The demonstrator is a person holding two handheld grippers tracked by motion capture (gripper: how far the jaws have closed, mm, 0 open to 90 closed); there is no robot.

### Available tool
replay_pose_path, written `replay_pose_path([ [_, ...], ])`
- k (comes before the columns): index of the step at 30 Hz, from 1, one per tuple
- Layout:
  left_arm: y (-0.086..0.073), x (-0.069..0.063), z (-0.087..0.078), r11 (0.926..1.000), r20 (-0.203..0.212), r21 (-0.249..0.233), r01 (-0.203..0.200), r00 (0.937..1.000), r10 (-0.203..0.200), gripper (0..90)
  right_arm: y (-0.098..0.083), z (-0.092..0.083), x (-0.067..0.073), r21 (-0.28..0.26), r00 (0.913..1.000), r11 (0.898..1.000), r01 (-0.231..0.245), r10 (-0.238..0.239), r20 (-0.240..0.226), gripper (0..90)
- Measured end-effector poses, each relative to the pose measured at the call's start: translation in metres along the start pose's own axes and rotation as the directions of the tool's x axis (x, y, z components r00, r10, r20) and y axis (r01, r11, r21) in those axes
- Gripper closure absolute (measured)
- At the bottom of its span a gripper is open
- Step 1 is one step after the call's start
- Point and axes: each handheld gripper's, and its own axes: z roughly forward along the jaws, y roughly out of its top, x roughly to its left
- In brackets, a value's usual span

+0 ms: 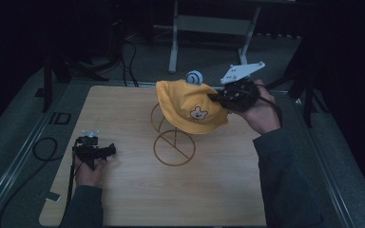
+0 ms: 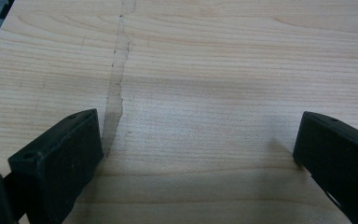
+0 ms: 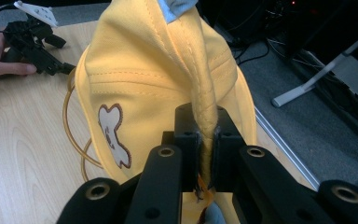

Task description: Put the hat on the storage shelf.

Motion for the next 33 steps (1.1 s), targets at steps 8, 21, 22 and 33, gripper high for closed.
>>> replay_pose_path([
  [8,0.0,0.0,0.0,1.0,0.0,0.0,0.0,1.0,0.0,1.3,0.013,0.014,0.004,0.007,0.9998,1.0,0.011,-0.01,-0.018,84.1],
  [21,0.0,0.0,0.0,1.0,0.001,0.004,-0.002,1.0,0.002,1.3,0.04,0.038,0.015,0.024,0.998,0.999,0.032,-0.031,-0.055,83.0],
  [22,0.0,0.0,0.0,1.0,0.001,0.004,-0.002,1.0,0.002,1.3,0.04,0.038,0.015,0.024,0.998,0.999,0.032,-0.031,-0.055,83.0],
  [33,0.0,0.0,0.0,1.0,0.001,0.003,-0.001,1.0,0.001,1.3,0.063,0.061,0.028,0.045,0.997,0.998,0.049,-0.047,-0.062,82.3],
])
